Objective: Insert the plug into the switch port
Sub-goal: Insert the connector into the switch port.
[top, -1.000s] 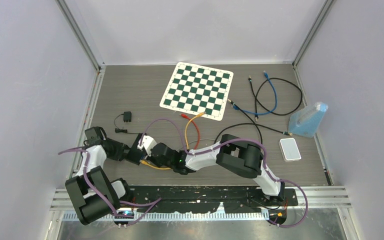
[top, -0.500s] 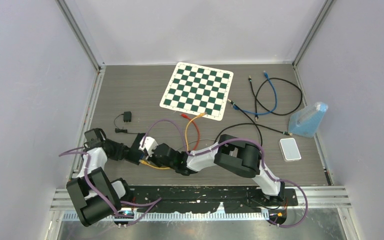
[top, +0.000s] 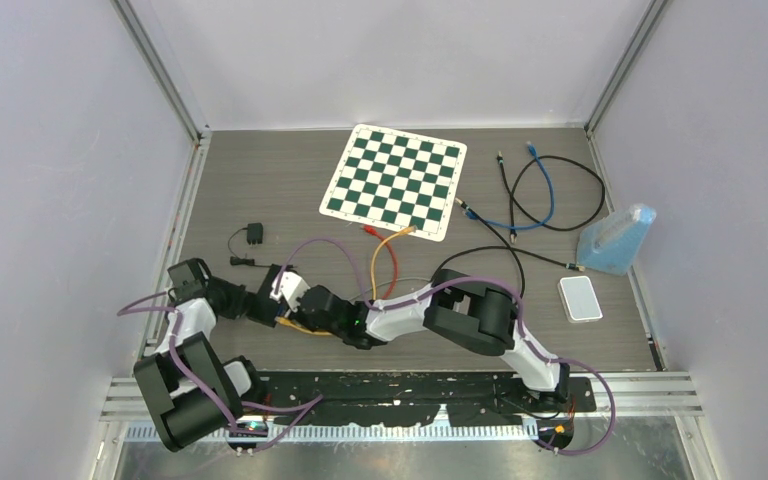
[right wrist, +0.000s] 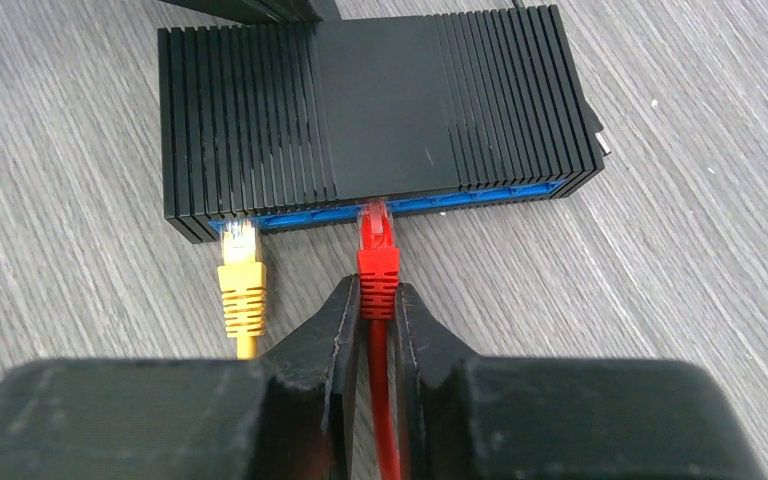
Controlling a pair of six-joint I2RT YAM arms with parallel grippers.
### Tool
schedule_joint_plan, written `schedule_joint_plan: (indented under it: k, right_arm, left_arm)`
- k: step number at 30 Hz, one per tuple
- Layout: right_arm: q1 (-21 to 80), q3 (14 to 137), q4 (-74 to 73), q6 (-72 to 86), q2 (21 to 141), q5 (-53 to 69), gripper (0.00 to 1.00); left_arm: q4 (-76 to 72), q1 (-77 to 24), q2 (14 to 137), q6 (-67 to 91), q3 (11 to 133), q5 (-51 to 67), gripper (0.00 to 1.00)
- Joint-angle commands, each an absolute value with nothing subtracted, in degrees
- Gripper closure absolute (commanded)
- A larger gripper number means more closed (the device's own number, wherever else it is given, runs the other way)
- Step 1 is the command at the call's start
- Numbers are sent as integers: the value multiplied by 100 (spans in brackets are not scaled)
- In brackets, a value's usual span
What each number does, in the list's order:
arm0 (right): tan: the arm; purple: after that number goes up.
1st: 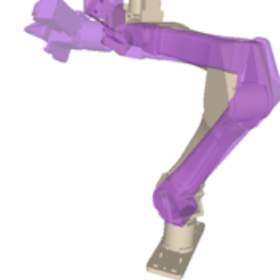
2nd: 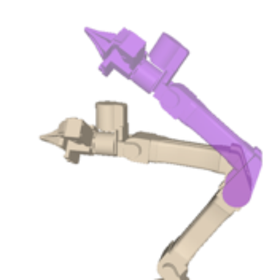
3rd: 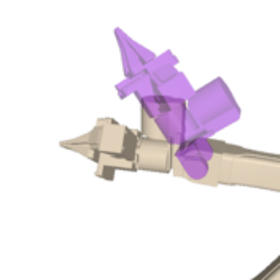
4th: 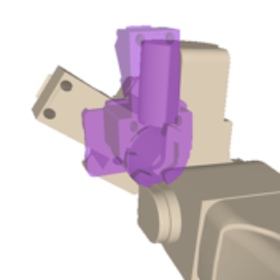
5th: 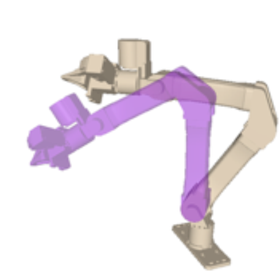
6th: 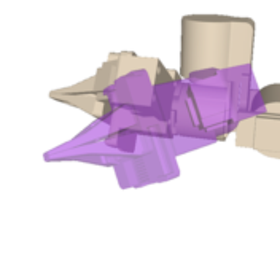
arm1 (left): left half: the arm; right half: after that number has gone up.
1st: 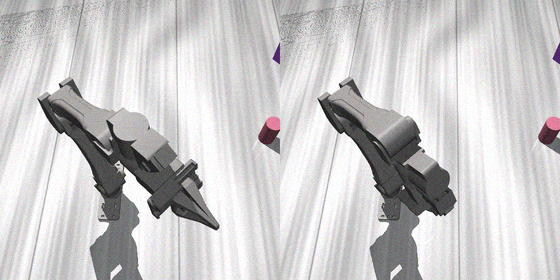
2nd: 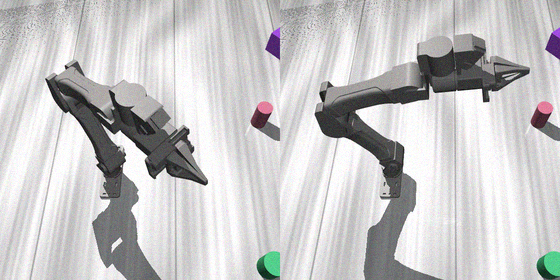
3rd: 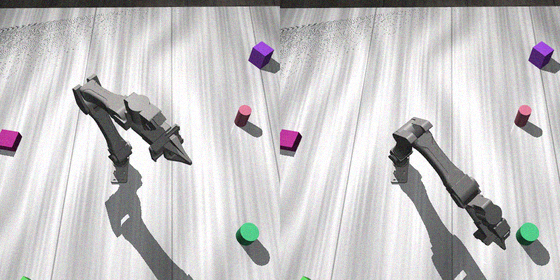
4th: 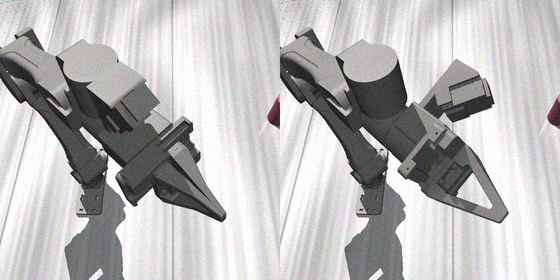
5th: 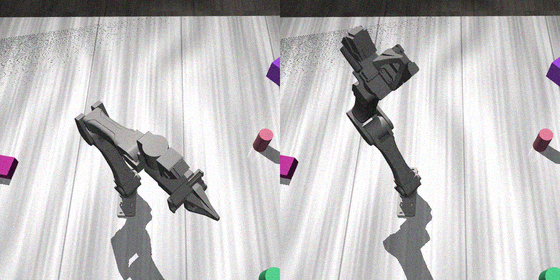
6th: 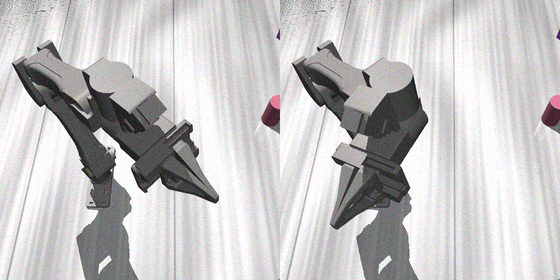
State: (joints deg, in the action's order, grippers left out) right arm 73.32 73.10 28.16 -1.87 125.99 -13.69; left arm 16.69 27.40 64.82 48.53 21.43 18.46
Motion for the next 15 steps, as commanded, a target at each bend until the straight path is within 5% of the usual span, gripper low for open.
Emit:
schedule_joint_plan:
  k: [1,15]
  right_arm:
    - [7321,7880,3530,-358,12819,-1144,95]
    - [7323,8279,3716,-792,13049,-673,95]
  left_arm:
    - [2823,2566,6685,4599,1745,2894,100]
    - [2355,2492,6895,4629,1545,3300,100]
